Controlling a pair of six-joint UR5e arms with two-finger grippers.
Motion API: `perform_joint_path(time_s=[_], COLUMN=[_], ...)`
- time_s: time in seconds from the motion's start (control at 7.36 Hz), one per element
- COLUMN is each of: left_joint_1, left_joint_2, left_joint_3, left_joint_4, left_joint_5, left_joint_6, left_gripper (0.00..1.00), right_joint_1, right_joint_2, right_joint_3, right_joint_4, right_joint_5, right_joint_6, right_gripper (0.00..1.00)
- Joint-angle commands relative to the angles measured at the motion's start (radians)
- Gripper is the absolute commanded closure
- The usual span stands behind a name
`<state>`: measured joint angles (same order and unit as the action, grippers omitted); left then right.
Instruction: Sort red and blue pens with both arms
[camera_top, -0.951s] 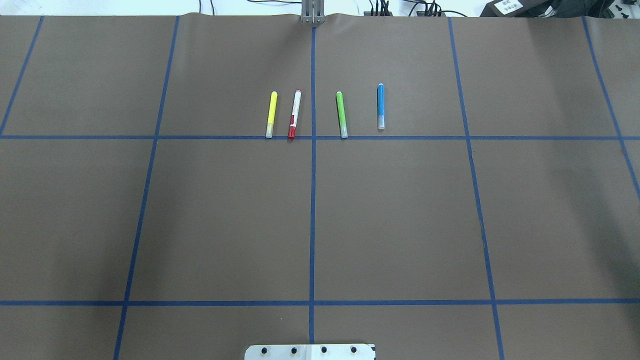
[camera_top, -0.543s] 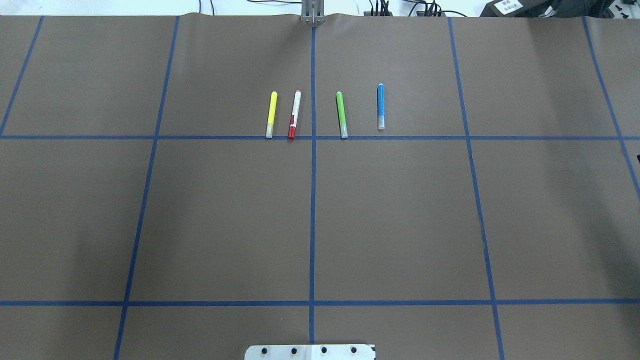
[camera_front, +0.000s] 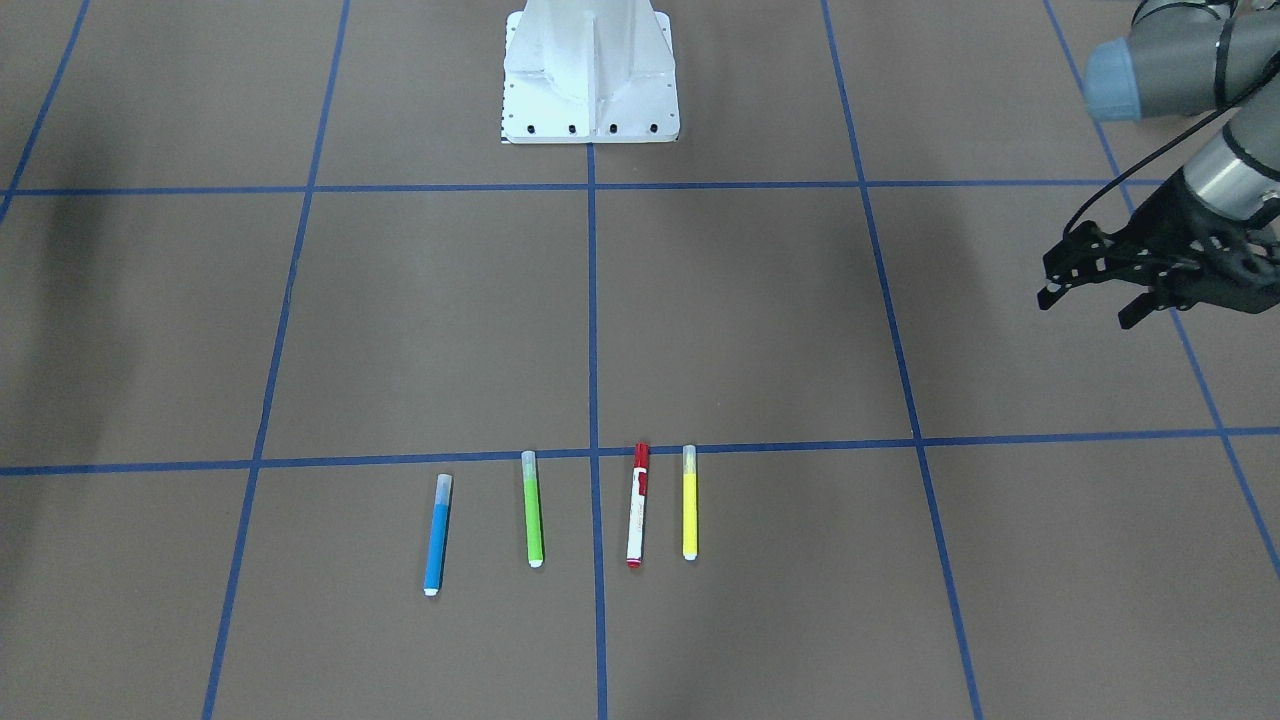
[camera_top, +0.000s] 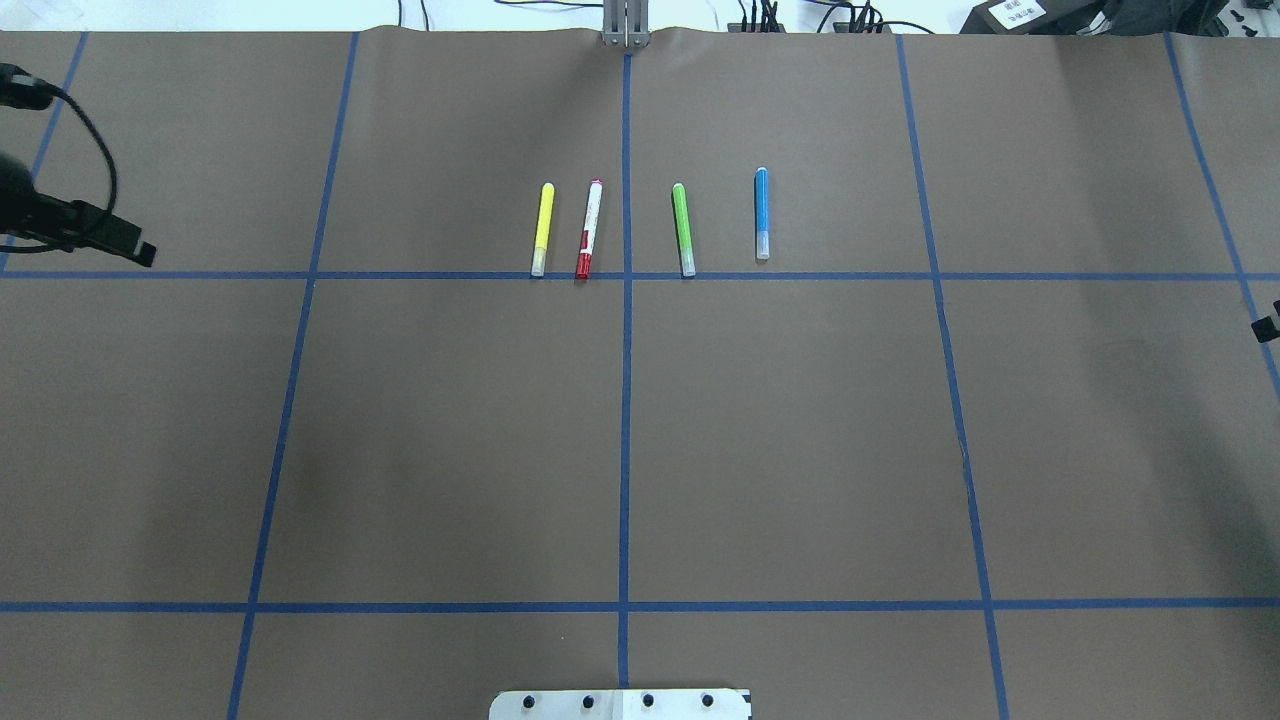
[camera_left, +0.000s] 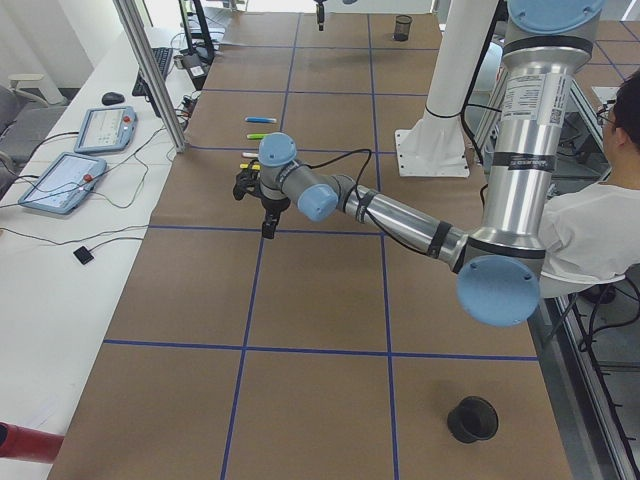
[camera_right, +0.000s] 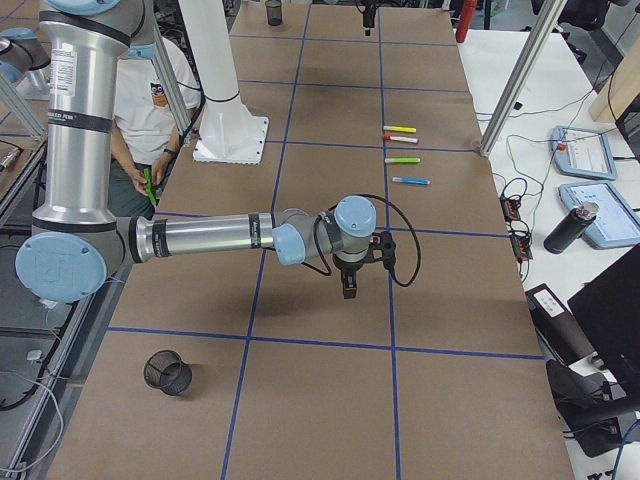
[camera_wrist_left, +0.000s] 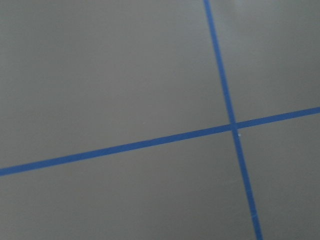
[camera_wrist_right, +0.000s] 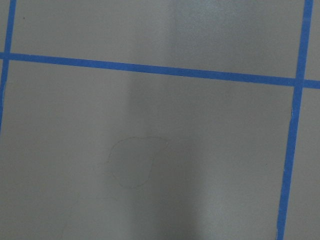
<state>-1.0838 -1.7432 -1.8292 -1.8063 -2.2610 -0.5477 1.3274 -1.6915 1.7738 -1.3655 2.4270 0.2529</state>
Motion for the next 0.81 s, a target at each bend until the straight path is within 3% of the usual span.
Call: perform_joint_path(time_s=[0.0, 0.14, 0.41, 0.68], left_joint_1=[0.164, 0.201, 0.258, 0.288], left_joint_2=[-0.206, -0.275, -0.388, -0.74], left_joint_3=[0.021, 0.06, 0.146, 0.557], left_joint_4=[0.227, 0.245, 0.24, 0.231], left_joint_5=[0.097, 0.157, 0.163, 0.167], left_joint_6=[-0.006, -0.015, -0.162, -0.178], left_gripper=[0.01, 0.01, 0.01, 0.02], right_joint_1=[-0.007, -0.008, -0.008, -0.008], right_joint_2=[-0.001, -0.001, -0.001, -0.001], right_joint_3=[-0.001, -0.001, -0.001, -0.001], right_joint_4=[0.0, 0.0, 0.0, -0.001], right_joint_5=[-0.002, -0.002, 0.0, 0.0], right_joint_6=[0.0, 0.002, 0.002, 0.003], right_gripper=[0.0, 0.0, 0.0, 0.0])
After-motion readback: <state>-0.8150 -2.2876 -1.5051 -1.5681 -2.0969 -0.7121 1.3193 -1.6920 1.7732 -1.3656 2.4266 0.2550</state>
